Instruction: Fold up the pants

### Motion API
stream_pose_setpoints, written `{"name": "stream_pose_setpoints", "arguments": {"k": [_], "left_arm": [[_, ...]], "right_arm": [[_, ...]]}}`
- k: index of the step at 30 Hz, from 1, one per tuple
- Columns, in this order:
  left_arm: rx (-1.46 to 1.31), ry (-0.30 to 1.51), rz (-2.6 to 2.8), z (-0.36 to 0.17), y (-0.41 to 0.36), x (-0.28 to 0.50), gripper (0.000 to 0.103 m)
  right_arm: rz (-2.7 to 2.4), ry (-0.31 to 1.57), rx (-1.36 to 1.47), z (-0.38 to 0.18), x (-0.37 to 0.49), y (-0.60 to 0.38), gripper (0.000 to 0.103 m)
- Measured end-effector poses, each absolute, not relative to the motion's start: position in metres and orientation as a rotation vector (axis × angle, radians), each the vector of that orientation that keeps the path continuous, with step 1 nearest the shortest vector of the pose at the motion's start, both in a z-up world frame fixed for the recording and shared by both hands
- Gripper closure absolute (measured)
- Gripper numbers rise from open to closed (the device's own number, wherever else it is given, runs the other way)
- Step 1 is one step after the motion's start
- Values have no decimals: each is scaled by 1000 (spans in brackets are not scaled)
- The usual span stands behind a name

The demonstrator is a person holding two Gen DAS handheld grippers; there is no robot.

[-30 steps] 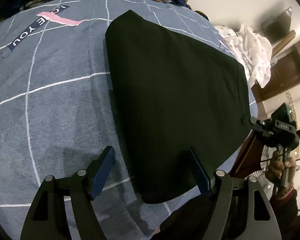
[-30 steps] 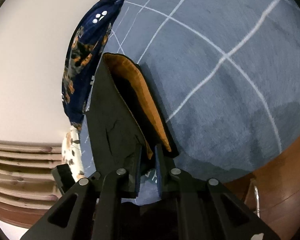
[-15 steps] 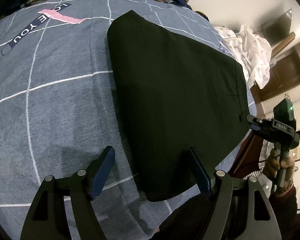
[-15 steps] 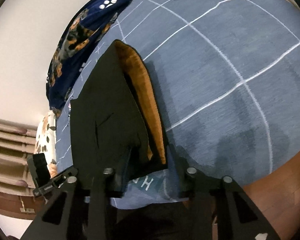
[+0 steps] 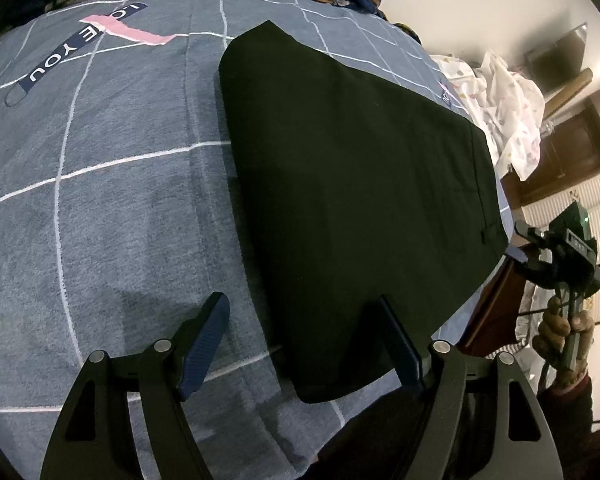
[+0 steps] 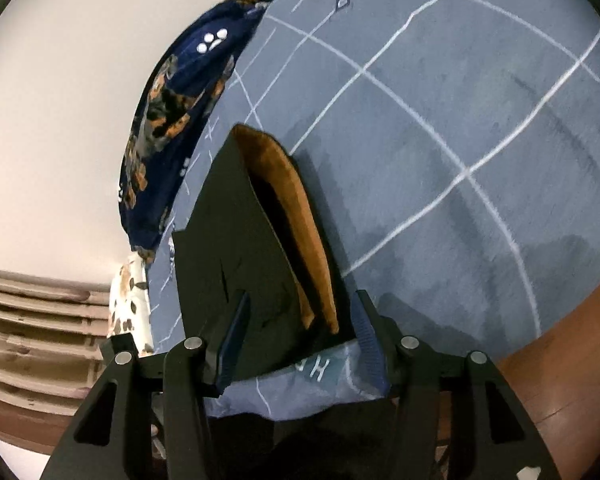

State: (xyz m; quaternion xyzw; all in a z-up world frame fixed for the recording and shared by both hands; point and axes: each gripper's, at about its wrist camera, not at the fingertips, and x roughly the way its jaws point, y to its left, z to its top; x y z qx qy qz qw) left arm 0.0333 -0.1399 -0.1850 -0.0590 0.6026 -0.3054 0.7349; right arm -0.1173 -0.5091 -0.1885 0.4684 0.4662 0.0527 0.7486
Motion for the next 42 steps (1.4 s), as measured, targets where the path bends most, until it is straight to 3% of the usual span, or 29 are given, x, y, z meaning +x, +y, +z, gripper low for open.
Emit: {"name": "stream_pose_setpoints", "arguments": {"k": [1,3,6,13,18,22,32,35,42], "left_arm": [[-129,1324,-672,-185,-140,33,27],[-122,1324,-671,-185,-140,33,27],[-123,1327,-667,-184,-140,33,27],[-128,1331,-659,-184,-139,32,27],[-119,1333,-662,-185,-142,32,25],[-120,1339,-662,-184,-142,33,24],[-131,1337,-661,-185,-140,32,24],[-130,1338,-661,-185,-140,32,24],[-154,1347,-647,-186,-135,33,24]], "right_arm": [[123,1026,1018,-189,-116,-506,62],[113,1040,973,-188,-114,-498,85],[109,1024,948,-182,-115,-496,90],[134,983,963,-171,-126,-495,91],[107,1030,1094,-209,-126,-512,84],[80,1029,1004,-194,-122,-507,79],[94,1026,967,-180,-124,-501,79],[76,1031,905,-177,-119,-492,91],[127,943,932,-152,-128,-495,92]]}}
